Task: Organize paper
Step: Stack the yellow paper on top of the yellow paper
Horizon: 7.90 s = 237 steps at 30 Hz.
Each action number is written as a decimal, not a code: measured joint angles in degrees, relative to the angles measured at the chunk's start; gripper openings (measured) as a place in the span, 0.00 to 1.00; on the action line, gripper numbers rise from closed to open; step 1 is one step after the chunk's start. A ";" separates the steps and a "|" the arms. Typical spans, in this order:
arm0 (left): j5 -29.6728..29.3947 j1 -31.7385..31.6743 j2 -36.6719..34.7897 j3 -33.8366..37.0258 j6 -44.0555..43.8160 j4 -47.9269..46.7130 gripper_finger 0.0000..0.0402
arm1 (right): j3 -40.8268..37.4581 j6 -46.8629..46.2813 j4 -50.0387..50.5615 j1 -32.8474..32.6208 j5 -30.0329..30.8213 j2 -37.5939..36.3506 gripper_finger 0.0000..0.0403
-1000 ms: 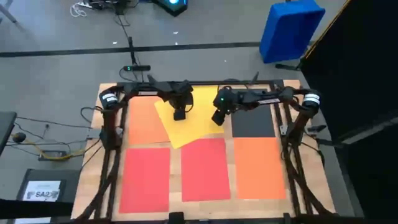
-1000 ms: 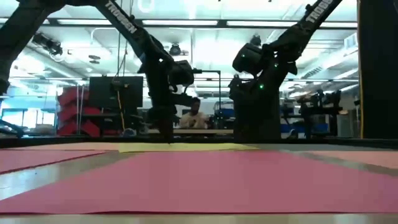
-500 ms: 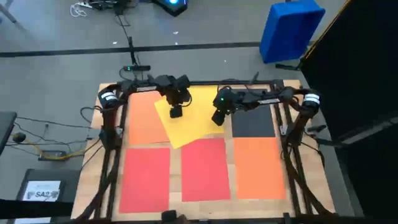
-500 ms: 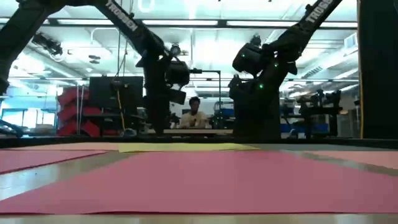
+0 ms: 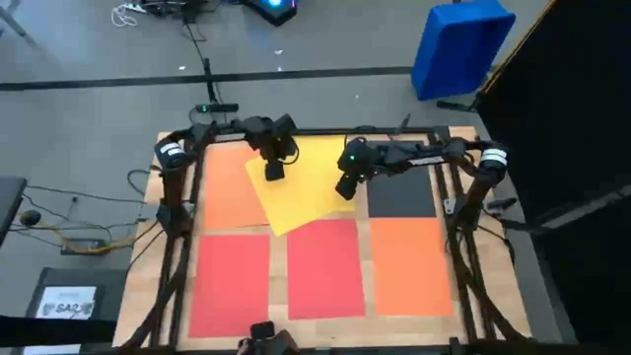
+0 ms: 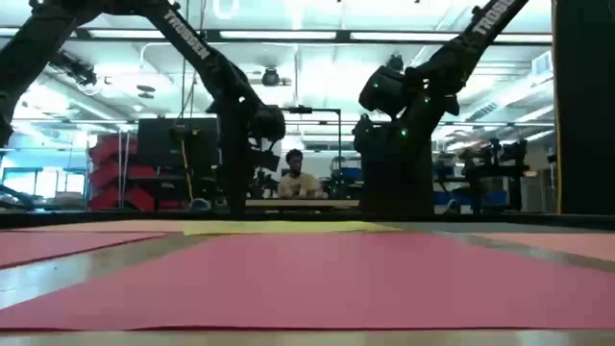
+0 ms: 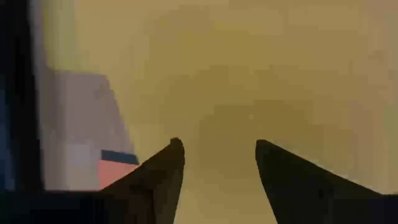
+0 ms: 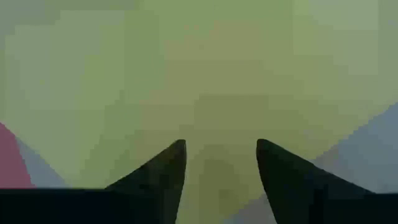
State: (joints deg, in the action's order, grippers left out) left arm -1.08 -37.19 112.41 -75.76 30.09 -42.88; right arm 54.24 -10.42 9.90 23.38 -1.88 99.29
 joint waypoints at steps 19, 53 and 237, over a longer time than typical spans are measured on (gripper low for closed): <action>5.10 1.35 2.61 -7.01 5.67 6.08 0.44 | 0.00 -0.06 -1.25 0.00 -0.80 -0.02 0.43; 0.50 4.36 -6.20 6.67 -8.00 -5.92 0.34 | 0.00 -7.78 8.45 2.67 1.96 -0.02 0.41; 13.33 -2.93 -12.82 12.10 -8.37 5.97 0.22 | 13.08 9.21 24.81 7.19 4.25 0.02 0.17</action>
State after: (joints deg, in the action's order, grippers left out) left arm 12.25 -40.12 99.59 -63.66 21.73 -36.91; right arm 67.32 -1.21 34.71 30.57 2.37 99.31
